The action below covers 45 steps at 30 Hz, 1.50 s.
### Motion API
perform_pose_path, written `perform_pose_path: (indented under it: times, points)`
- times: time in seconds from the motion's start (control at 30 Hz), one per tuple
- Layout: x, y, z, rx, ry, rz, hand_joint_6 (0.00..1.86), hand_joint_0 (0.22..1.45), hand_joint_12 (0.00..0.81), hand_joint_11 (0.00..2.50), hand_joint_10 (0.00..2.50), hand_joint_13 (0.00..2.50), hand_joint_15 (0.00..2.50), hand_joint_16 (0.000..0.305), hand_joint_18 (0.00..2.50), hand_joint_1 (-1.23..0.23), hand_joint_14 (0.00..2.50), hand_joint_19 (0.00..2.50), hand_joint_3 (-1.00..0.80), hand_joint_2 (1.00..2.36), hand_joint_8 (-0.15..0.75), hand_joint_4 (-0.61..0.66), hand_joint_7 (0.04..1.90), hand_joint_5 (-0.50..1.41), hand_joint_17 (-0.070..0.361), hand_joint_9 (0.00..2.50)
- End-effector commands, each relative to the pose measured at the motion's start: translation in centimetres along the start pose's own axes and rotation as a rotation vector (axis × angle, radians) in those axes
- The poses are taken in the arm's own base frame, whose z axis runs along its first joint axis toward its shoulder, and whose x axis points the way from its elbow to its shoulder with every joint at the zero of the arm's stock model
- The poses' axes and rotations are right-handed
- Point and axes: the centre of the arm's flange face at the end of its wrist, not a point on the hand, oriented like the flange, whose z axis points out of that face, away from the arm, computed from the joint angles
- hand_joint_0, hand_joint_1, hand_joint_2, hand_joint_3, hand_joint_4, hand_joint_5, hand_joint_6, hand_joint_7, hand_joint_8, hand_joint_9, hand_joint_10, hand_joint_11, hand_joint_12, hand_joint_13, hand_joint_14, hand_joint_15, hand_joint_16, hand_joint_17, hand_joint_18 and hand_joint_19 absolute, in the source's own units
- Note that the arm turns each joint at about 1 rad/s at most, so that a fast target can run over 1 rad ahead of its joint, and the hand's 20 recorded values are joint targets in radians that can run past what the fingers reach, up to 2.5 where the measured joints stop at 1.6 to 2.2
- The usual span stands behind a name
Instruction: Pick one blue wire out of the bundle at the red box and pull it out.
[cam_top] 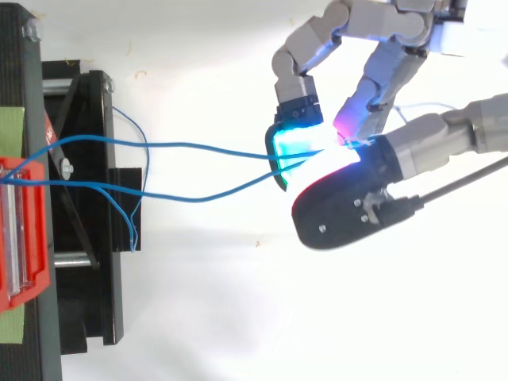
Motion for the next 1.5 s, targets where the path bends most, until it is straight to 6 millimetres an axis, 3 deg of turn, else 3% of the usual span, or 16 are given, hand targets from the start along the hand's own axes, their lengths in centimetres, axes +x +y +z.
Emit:
perform_pose_path:
  times: [0.0, 0.1, 0.17, 0.3, 0.33, 0.4, 0.5, 0.6, 0.7, 1.07, 1.13, 1.23, 1.47]
  points:
    - [0.40, -0.21, 0.32, -0.001, -0.001, -0.002, 0.93, 0.69, 0.429, 0.55, 0.01, 1.09, 0.44, 0.052, 1.01, -0.89, 0.02, 0.49, -0.42, 1.01, 0.345, 0.04, 1.17, -0.13, 0.118, 1.14]
    - [0.45, -0.20, 0.32, -0.002, 0.003, 0.000, 0.94, 0.70, 0.424, 0.53, 0.01, 1.06, 0.43, 0.053, 0.99, -0.92, 0.01, 0.46, -0.49, 1.00, 0.317, 0.06, 1.06, -0.16, 0.119, 1.03]
    - [0.45, -0.22, 0.31, 0.000, 0.003, -0.001, 0.93, 0.63, 0.422, 0.53, 0.01, 1.03, 0.44, 0.054, 0.97, -0.91, 0.02, 0.48, -0.50, 1.00, 0.318, 0.10, 1.00, -0.17, 0.121, 0.99]
    - [0.36, -0.29, 0.27, 0.004, 0.005, 0.001, 0.92, 0.47, 0.469, 0.52, 0.01, 1.04, 0.44, 0.064, 1.00, -0.65, 0.01, 0.51, -0.50, 1.00, 0.357, 0.14, 0.95, -0.17, 0.144, 1.02]
    - [0.46, -0.29, 0.23, 0.007, 0.007, 0.000, 0.91, 0.46, 0.475, 0.52, 0.01, 1.04, 0.44, 0.066, 1.00, -0.53, 0.01, 0.52, -0.50, 1.00, 0.369, 0.14, 1.00, -0.15, 0.148, 1.05]
    - [0.36, -0.33, 0.22, 0.009, 0.006, 0.000, 0.89, 0.47, 0.470, 0.51, 0.01, 1.04, 0.44, 0.065, 0.99, -0.42, 0.01, 0.53, -0.50, 1.00, 0.371, 0.13, 1.05, -0.13, 0.146, 1.07]
    - [0.36, -0.33, 0.22, 0.009, 0.006, 0.000, 0.88, 0.51, 0.457, 0.51, 0.01, 1.05, 0.45, 0.061, 0.96, -0.36, 0.01, 0.56, -0.50, 1.00, 0.367, 0.12, 1.11, -0.12, 0.138, 1.11]
    - [0.26, -0.36, 0.23, 0.009, 0.004, 0.001, 0.88, 0.56, 0.444, 0.51, 0.01, 1.05, 0.45, 0.058, 0.96, -0.56, 0.02, 0.56, -0.44, 1.00, 0.355, 0.13, 1.15, -0.12, 0.130, 1.11]
    - [0.27, -0.38, 0.21, 0.010, 0.006, 0.000, 0.89, 0.57, 0.444, 0.52, 0.01, 1.05, 0.46, 0.057, 0.96, -0.65, 0.01, 0.56, -0.39, 1.01, 0.354, 0.13, 1.15, -0.13, 0.128, 1.10]
    - [0.17, -0.41, 0.22, 0.011, 0.005, 0.004, 0.91, 0.63, 0.435, 0.56, 0.01, 1.06, 0.45, 0.055, 0.99, -0.83, 0.01, 0.53, -0.31, 1.01, 0.352, 0.11, 1.14, -0.14, 0.124, 1.07]
    - [0.09, -0.43, 0.22, 0.011, 0.005, 0.006, 0.94, 0.66, 0.436, 0.56, 0.01, 1.05, 0.44, 0.055, 0.99, -0.87, 0.01, 0.51, -0.30, 1.01, 0.332, 0.05, 1.08, -0.16, 0.124, 1.02]
    - [0.09, -0.45, 0.21, 0.012, 0.005, 0.005, 0.95, 0.69, 0.432, 0.54, 0.01, 1.02, 0.44, 0.055, 0.98, -0.93, 0.01, 0.47, -0.35, 1.01, 0.311, 0.09, 1.01, -0.18, 0.124, 0.92]
    - [0.10, -0.49, 0.16, 0.016, 0.007, 0.004, 0.96, 0.75, 0.423, 0.51, 0.01, 0.97, 0.41, 0.055, 0.96, -0.94, 0.01, 0.43, -0.38, 1.01, 0.297, 0.08, 0.95, -0.21, 0.124, 0.86]
